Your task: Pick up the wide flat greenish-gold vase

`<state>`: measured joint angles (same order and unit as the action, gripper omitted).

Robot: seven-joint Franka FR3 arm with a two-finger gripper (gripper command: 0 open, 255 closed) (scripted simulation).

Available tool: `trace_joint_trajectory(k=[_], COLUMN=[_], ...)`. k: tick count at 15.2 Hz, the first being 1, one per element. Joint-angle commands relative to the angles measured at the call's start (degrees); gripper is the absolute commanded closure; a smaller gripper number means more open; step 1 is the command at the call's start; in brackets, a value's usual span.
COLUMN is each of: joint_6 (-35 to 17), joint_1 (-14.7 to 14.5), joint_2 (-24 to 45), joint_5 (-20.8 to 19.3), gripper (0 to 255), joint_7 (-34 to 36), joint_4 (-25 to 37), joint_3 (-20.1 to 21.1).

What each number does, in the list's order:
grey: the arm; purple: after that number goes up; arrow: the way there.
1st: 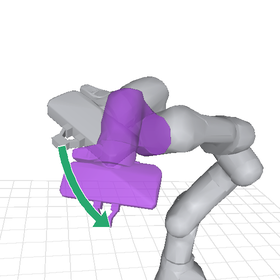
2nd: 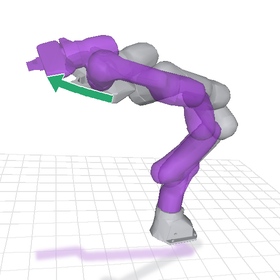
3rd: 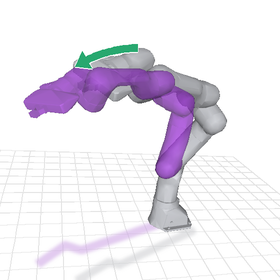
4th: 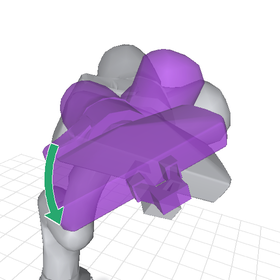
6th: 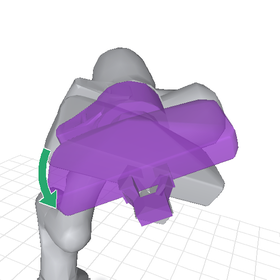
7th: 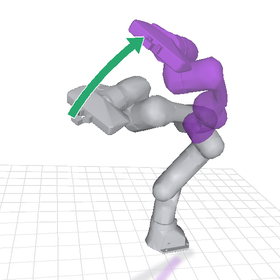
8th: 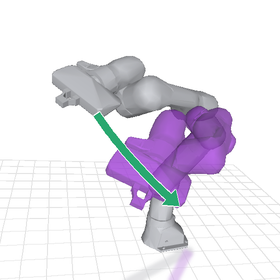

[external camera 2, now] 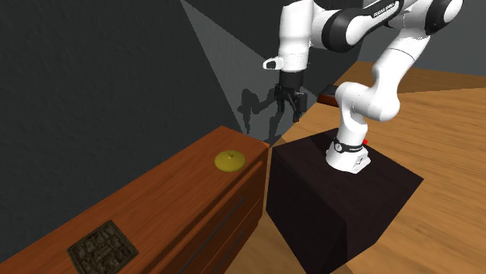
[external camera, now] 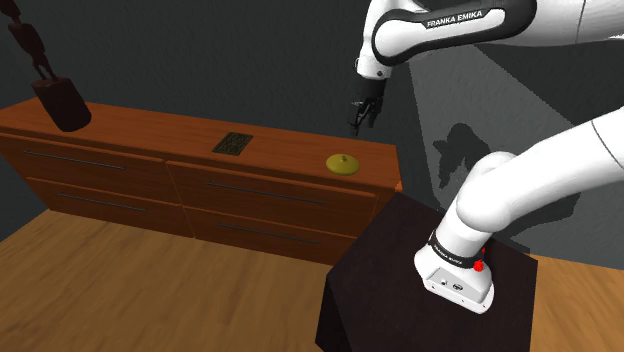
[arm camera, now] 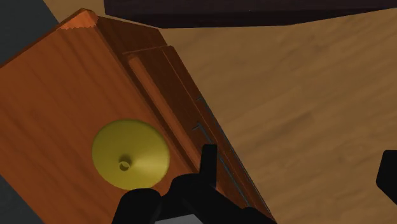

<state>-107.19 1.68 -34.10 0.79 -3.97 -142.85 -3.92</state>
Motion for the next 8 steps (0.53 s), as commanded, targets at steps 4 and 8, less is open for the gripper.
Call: trace_joint_trajectory(k=[4, 8], joint_6=[-9.16, -16.08], joint_1=[1.47, 2.44], joint_2=[7.57, 14.80], joint_5=[-2.42, -3.62], gripper=[0, 0], joint_7=[-4.57, -8.10], joint_4=[-0.99, -0.17], joint_3=[-3.03, -5.39])
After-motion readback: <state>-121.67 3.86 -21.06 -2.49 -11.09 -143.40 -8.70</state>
